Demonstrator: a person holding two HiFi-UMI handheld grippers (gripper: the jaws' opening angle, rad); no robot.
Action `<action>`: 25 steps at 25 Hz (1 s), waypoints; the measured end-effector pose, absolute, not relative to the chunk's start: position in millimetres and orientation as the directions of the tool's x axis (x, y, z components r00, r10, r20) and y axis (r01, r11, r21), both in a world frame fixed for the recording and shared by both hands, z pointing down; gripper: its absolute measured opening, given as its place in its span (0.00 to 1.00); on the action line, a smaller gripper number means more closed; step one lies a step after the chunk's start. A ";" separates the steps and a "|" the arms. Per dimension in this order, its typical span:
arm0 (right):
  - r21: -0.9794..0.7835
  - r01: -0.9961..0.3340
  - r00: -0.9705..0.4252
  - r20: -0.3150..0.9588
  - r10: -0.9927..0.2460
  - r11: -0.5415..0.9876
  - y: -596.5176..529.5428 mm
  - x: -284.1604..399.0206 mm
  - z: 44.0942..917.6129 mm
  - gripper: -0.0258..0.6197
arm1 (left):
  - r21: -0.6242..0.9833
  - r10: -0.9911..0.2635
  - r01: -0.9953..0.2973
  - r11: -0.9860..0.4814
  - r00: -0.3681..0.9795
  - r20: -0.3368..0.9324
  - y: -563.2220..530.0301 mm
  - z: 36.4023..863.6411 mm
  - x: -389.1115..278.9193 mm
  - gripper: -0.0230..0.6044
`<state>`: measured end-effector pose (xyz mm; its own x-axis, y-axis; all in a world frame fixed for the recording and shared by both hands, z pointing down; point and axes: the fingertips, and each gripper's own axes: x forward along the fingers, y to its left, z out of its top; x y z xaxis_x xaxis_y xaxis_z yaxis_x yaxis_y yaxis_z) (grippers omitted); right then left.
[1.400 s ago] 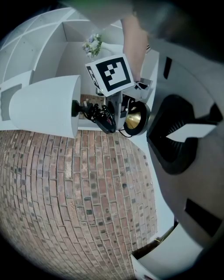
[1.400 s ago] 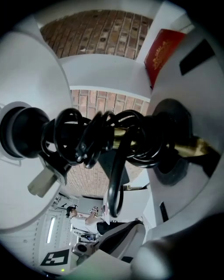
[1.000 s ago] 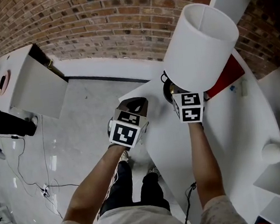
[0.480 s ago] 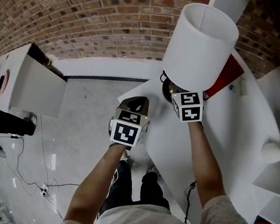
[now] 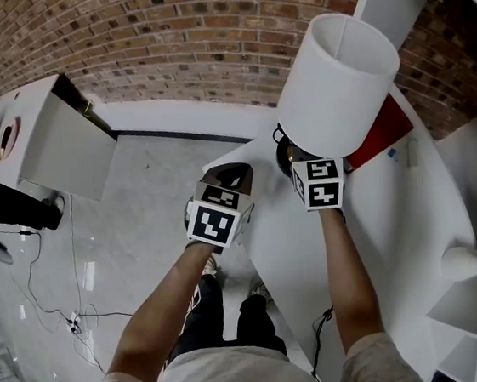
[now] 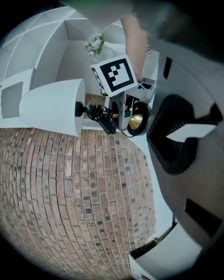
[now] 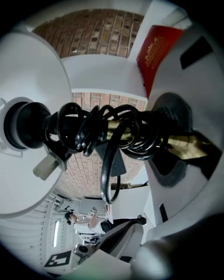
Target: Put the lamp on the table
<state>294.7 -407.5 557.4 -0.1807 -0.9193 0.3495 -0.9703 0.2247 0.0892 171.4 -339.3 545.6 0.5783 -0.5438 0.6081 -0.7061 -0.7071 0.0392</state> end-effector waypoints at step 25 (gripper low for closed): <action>0.061 -0.976 -0.161 0.453 -0.877 0.211 -342.5 305.8 535.8 0.36 | 0.056 -0.580 -0.728 -0.683 0.588 0.564 -309.4 495.8 181.9 0.03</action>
